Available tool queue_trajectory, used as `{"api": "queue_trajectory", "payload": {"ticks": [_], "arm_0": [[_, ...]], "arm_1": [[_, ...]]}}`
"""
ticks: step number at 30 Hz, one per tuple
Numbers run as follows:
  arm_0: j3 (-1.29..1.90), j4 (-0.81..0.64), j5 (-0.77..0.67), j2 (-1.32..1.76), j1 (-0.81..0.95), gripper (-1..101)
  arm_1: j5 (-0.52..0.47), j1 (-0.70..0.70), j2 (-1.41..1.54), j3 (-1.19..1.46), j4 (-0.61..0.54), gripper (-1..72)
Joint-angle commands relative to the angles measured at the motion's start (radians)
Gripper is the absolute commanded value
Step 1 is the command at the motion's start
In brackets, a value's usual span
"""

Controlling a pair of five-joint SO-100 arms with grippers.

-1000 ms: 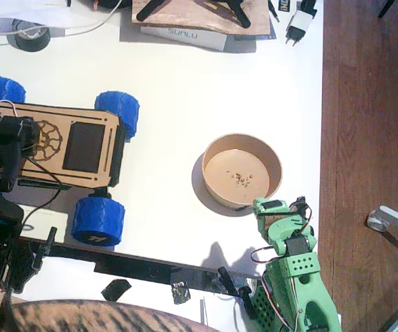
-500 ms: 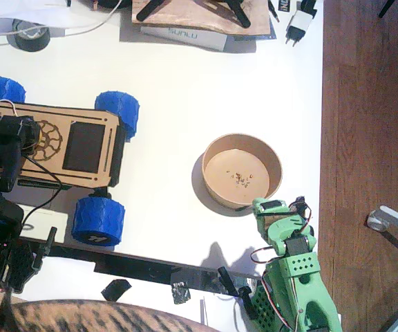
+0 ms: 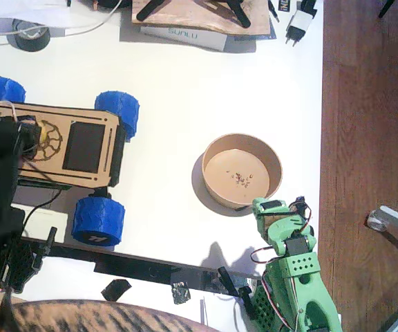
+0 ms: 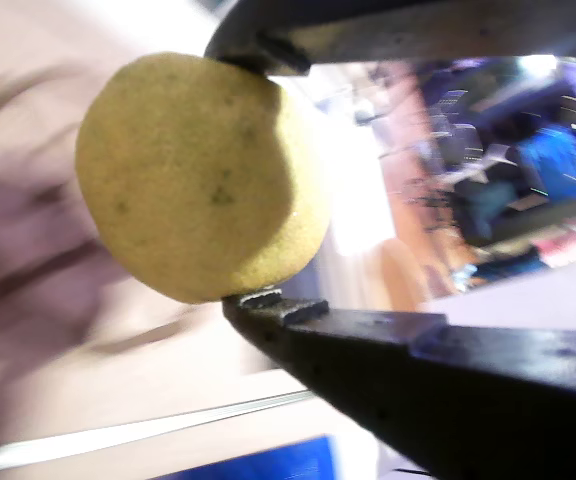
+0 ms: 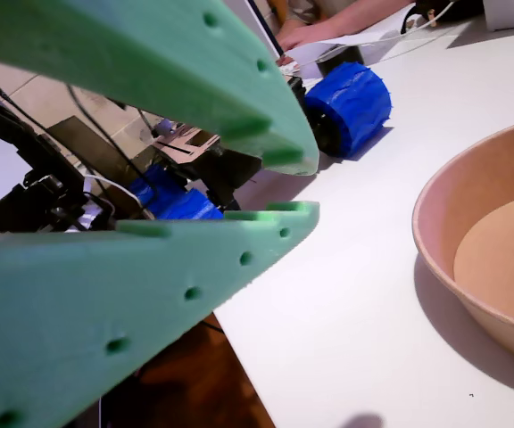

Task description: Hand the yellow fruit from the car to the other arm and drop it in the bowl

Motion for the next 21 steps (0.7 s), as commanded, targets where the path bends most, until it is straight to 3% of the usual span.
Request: {"api": "queue_trajectory", "payload": {"ticks": [1, 4, 11, 17, 21], "arm_0": [[-0.087, 0.186, -0.060, 0.242, 0.026, 0], [-0.107, 0.279, -0.135, 0.299, 0.061, 0], [-0.109, 0.282, -0.212, 0.457, 0.337, 0], [-0.092, 0.357, -0.472, 0.518, 0.566, 0], [-0.048, 0.310, -0.624, 0.597, 0.747, 0]], "arm_1": [[-0.015, -0.008, 0.009, -0.038, 0.006, 0.2], [-0.017, -0.008, 0.009, -0.038, 0.002, 0.2], [-0.014, -0.003, 0.009, -0.052, 0.002, 0.2], [-0.018, 0.020, 0.009, -0.066, -0.005, 0.2], [-0.015, 0.028, 0.009, -0.072, -0.002, 0.2]]}}
